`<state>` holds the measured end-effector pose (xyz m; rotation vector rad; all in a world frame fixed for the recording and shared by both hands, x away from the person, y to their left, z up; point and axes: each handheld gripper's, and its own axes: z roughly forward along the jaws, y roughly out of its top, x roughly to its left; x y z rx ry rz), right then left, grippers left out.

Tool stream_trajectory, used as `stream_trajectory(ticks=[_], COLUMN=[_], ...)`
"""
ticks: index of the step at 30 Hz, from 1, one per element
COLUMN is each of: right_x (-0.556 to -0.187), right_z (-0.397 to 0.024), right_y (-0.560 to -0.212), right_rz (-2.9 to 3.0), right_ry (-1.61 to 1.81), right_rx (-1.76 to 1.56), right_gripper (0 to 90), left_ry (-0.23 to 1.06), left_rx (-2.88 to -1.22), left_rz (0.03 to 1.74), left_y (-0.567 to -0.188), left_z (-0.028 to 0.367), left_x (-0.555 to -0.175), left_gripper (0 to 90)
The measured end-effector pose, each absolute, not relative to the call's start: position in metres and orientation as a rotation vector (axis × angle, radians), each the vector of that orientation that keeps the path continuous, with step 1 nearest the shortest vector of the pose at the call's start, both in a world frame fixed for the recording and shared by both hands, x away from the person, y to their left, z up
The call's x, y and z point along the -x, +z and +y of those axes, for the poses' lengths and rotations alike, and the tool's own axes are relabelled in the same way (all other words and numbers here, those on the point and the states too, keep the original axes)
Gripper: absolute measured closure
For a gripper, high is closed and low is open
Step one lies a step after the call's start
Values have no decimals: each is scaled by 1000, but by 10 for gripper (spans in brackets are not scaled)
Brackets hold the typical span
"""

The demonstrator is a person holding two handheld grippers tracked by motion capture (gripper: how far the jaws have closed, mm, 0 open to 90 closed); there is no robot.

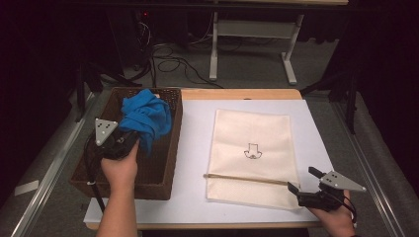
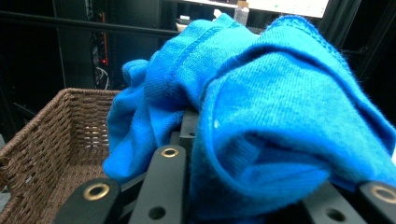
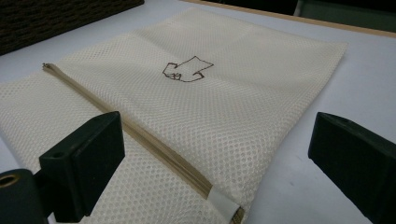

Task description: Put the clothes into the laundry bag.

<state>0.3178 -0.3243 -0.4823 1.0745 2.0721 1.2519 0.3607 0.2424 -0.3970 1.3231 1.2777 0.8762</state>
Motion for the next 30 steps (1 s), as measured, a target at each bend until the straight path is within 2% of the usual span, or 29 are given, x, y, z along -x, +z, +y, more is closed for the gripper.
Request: stream_trajectory(ticks=[10,30], right_x=[-318,-316], right_z=[-325,-325], right_y=[-482,-481], right_rz=[2071,2066], right_ry=[1251,1258], right_rx=[-1067,-1064], right_gripper=[45,53], left_ry=[888,823], left_rx=[-1307,-1349], left_rz=[1225,1102], left_y=[-386,-377], left_z=[228,169], left_x=[-356,-355], left_gripper=[748,748])
